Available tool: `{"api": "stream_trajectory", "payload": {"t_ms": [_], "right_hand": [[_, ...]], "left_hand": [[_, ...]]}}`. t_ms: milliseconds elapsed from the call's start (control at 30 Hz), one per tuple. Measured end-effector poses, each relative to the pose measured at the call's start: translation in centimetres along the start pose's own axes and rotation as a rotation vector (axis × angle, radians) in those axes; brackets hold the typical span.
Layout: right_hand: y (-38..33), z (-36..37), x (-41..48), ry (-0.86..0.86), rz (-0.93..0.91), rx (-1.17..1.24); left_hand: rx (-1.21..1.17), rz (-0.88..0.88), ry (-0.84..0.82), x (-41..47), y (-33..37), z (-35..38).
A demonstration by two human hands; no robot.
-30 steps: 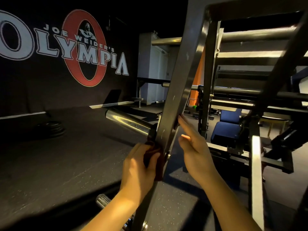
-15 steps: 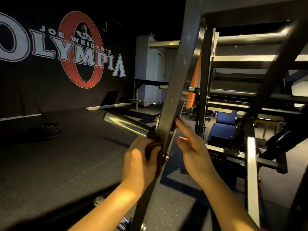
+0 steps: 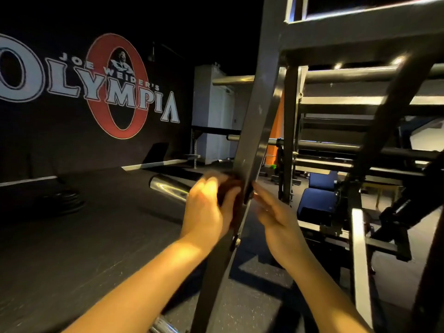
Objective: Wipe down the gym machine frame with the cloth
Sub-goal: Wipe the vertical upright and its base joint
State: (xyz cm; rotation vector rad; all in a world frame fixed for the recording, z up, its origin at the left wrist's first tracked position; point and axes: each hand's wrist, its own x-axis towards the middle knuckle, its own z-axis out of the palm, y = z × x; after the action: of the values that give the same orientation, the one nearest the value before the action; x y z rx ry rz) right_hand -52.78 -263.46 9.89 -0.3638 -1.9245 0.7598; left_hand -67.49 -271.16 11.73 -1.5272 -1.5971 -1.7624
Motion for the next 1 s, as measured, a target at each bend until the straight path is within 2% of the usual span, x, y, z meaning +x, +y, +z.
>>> {"api": "stream_trajectory", "payload": {"t_ms": [67,133,233,300,400,500,633,700,800,900,1000], "right_hand": [[-0.7,-0.4,0.5,0.007,0.004,-0.016],[-1.4,-1.0,1.5,0.043,-0.029,-0.052],[-2.4,-1.7,3.4,0.120,-0.113,-0.088],[-2.6,-2.0,4.3,0.111,-0.119,-0.064],[-2.6,-1.8,4.5,0.085,-0.091,-0.074],[-2.8,-1.7,4.1,0.080,-0.143,-0.044],[-3.1,-2.7,4.6,0.046,-0.131,0.045],[-3.1,-2.9,4.9,0.018,-0.111,0.010],[-3.1,-2.3,4.8,-0.049,-0.081,-0.104],[-3.4,-2.1,4.6,-0.055,-0.065,-0.106],[-3.2,-2.7,4.8,-0.054,-0.077,-0.110]], "left_hand": [[0.031,0.142,0.087,4.0,2.6,-0.3],[0.001,0.188,0.087,5.1,3.2,-0.4],[-0.009,0.040,-0.013,0.4,0.4,-0.2],[0.030,-0.024,-0.089,-2.2,-0.8,-0.5],[0.040,0.122,-0.008,1.4,0.9,-0.6],[0.027,0.215,0.103,6.6,4.7,-0.6],[0.039,0.150,0.018,3.6,2.2,-0.9],[0.060,0.116,-0.037,0.8,0.6,-1.3],[0.055,0.172,0.006,2.9,1.5,-1.0],[-0.023,0.187,0.077,7.0,4.9,-0.6],[-0.046,0.185,0.079,5.4,4.4,-0.4]]}}
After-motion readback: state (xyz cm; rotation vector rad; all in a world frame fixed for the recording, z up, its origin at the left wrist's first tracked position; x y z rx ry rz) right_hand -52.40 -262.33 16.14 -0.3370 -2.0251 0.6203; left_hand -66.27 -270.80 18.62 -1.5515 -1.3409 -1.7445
